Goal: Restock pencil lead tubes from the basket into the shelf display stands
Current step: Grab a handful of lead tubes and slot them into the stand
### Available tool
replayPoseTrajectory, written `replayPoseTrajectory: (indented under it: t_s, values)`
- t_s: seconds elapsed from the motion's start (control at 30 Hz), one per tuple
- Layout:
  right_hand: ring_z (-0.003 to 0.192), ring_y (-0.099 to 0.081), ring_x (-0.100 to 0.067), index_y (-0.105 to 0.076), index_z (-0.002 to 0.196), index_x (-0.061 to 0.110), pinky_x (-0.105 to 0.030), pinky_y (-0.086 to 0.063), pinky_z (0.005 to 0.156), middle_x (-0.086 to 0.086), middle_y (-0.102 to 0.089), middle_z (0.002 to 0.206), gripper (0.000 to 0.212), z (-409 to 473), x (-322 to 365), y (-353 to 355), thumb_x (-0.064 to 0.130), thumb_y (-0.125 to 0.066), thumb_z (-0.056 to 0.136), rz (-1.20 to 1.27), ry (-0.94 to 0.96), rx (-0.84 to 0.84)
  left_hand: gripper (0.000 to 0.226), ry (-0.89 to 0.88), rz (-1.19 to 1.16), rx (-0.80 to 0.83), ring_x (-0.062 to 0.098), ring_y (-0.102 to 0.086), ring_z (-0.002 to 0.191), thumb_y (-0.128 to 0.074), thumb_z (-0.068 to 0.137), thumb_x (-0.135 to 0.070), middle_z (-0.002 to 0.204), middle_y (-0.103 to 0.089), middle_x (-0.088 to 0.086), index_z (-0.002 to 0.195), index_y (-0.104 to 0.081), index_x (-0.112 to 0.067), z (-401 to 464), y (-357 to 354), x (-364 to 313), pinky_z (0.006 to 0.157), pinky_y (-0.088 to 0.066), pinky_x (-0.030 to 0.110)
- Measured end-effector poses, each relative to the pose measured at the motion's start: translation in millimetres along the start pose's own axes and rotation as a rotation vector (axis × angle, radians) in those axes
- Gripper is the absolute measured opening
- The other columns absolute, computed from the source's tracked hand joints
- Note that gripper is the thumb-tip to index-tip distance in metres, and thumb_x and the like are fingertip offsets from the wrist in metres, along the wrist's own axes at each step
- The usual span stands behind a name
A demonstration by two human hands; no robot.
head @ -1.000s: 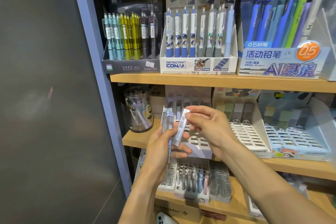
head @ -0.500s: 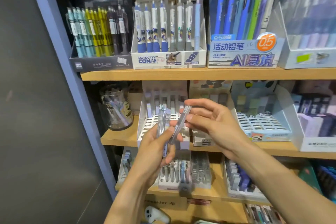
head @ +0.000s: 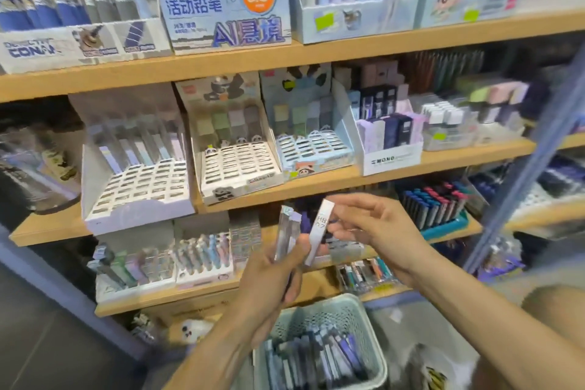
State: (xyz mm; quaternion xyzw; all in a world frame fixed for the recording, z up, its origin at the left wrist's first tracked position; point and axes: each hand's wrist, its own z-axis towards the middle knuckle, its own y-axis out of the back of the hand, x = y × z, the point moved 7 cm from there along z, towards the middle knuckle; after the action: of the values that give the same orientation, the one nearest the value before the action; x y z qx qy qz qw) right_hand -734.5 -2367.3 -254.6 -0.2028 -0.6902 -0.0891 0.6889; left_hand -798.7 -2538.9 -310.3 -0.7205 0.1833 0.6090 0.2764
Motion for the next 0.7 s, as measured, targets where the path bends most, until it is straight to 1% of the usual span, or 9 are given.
replayPoseTrajectory:
  t_s: [0.07, 0.13, 0.2, 0.27, 0.37, 0.47, 0.57, 0.63, 0.7]
  values:
    - [0.085, -0.074, -0.022, -0.073, 0.116, 0.006, -0.026, -0.061, 0.078, -0.015, -0.078, 0.098, 0.024, -3, -16, 15, 0.006, -0.071, 0.091, 0.014, -0.031, -0.012, 0.030, 0.035, 0.012, -0.004, 0.020, -0.030, 0.043, -0.066, 0.099, -0.037, 0.051, -0.048, 0.017, 0.105, -0.080, -0.011, 4, -8, 17, 0.069, -0.037, 0.041]
    - [0.083, -0.075, -0.027, -0.072, 0.115, 0.006, -0.030, -0.061, 0.076, -0.017, -0.078, 0.097, 0.030, -5, -30, 23, 0.002, -0.076, 0.086, 0.003, -0.025, -0.022, 0.031, 0.050, 0.019, 0.015, 0.015, -0.030, 0.040, -0.065, 0.099, -0.036, 0.060, -0.062, 0.018, 0.109, -0.078, -0.009, 6, -16, 29, 0.056, -0.028, 0.031]
    - [0.072, -0.073, -0.026, -0.071, 0.109, 0.006, -0.035, -0.062, 0.072, -0.016, -0.076, 0.084, 0.030, -4, -46, 33, -0.005, -0.077, 0.082, -0.029, -0.017, -0.061, 0.024, 0.074, 0.044, 0.009, 0.013, -0.031, 0.038, -0.066, 0.099, -0.036, 0.079, -0.071, 0.028, 0.108, -0.078, -0.017, 7, -21, 44, 0.049, -0.026, 0.026]
    - [0.065, -0.066, -0.018, -0.069, 0.101, 0.009, -0.034, -0.060, 0.070, -0.006, -0.069, 0.068, 0.029, 4, -64, 49, -0.012, -0.075, 0.081, -0.086, -0.028, -0.163, 0.018, 0.117, 0.091, -0.049, 0.013, -0.033, 0.038, -0.068, 0.098, -0.037, 0.092, -0.069, 0.035, 0.105, -0.078, -0.024, 9, -19, 61, 0.042, -0.026, 0.022]
    - [0.065, -0.056, -0.016, -0.065, 0.095, 0.013, -0.028, -0.052, 0.070, 0.001, -0.058, 0.064, 0.031, 23, -83, 79, -0.015, -0.069, 0.083, -0.140, -0.014, -0.346, 0.022, 0.178, 0.100, -0.116, 0.011, -0.035, 0.039, -0.065, 0.100, -0.033, 0.096, -0.079, 0.011, 0.114, -0.070, -0.018, 17, -12, 82, 0.040, -0.027, 0.021]
    - [0.069, -0.059, -0.014, -0.064, 0.094, 0.019, -0.024, -0.048, 0.063, -0.009, -0.062, 0.076, 0.028, 44, -82, 100, -0.008, -0.065, 0.089, -0.274, 0.078, -0.493, 0.031, 0.240, 0.033, -0.116, 0.011, -0.032, 0.041, -0.065, 0.099, -0.035, 0.078, -0.067, 0.004, 0.121, -0.071, -0.014, 27, -10, 92, 0.039, -0.025, 0.020]
    - [0.073, -0.062, -0.004, -0.066, 0.099, 0.017, -0.011, -0.052, 0.064, -0.002, -0.069, 0.085, 0.024, 62, -76, 107, -0.004, -0.067, 0.090, -0.445, 0.179, -0.535, 0.033, 0.269, -0.063, -0.069, 0.011, -0.028, 0.038, -0.060, 0.102, -0.036, 0.068, -0.051, 0.004, 0.118, -0.071, -0.008, 35, -14, 93, 0.035, -0.022, 0.020]
    - [0.077, -0.063, -0.003, -0.067, 0.100, 0.017, -0.013, -0.055, 0.071, 0.002, -0.069, 0.086, 0.022, 72, -76, 108, -0.003, -0.068, 0.090, -0.523, 0.239, -0.502, 0.036, 0.283, -0.099, -0.037, 0.011, -0.027, 0.035, -0.053, 0.105, -0.035, 0.067, -0.047, 0.003, 0.119, -0.069, -0.005, 40, -17, 94, 0.034, -0.020, 0.022]
    - [0.082, -0.066, -0.005, -0.067, 0.101, 0.018, -0.022, -0.058, 0.079, 0.006, -0.070, 0.088, 0.019, 83, -77, 108, 0.003, -0.070, 0.090, -0.633, 0.292, -0.462, 0.038, 0.306, -0.135, -0.014, 0.012, -0.027, 0.034, -0.046, 0.108, -0.032, 0.067, -0.045, 0.003, 0.123, -0.066, -0.003, 44, -20, 95, 0.034, -0.020, 0.024]
